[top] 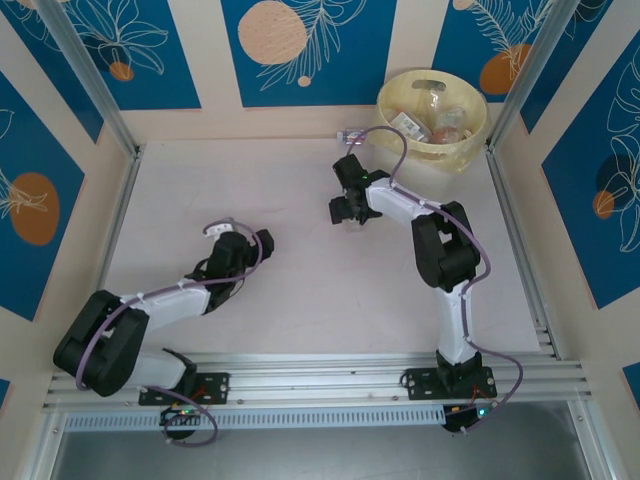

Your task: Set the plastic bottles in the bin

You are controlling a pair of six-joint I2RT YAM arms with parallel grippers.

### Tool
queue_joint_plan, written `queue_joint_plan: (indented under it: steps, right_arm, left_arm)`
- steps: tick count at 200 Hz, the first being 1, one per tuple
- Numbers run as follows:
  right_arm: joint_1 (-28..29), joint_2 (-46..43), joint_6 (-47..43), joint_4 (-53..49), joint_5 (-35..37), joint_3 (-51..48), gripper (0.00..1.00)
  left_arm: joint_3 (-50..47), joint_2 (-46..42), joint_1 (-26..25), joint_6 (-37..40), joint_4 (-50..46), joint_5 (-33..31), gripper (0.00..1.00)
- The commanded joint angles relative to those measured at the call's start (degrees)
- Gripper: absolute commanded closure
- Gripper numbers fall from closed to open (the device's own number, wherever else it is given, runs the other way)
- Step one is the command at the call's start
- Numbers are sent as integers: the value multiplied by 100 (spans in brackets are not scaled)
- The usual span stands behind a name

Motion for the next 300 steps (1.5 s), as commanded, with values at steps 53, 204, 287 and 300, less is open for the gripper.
queue_joint_plan:
  steps: [53,204,287,300]
  right_arm:
    - [-25,153,73,204,-109,82,41]
    - [339,-3089,-1661,2534,-1309,-1590,66]
    - [-602,-4203,-1624,2860,-2154,-1219,67]
    - [-810,-4268,-1570,2907,-2161,-1135,67]
  left_arm:
    - [-179,-146,131,-121,291,80,0]
    - [-331,-221,157,-143,553,98,0]
    - [-296,-253,200,-74,468,385,0]
    - [-294,-252,215,-109,478,436,0]
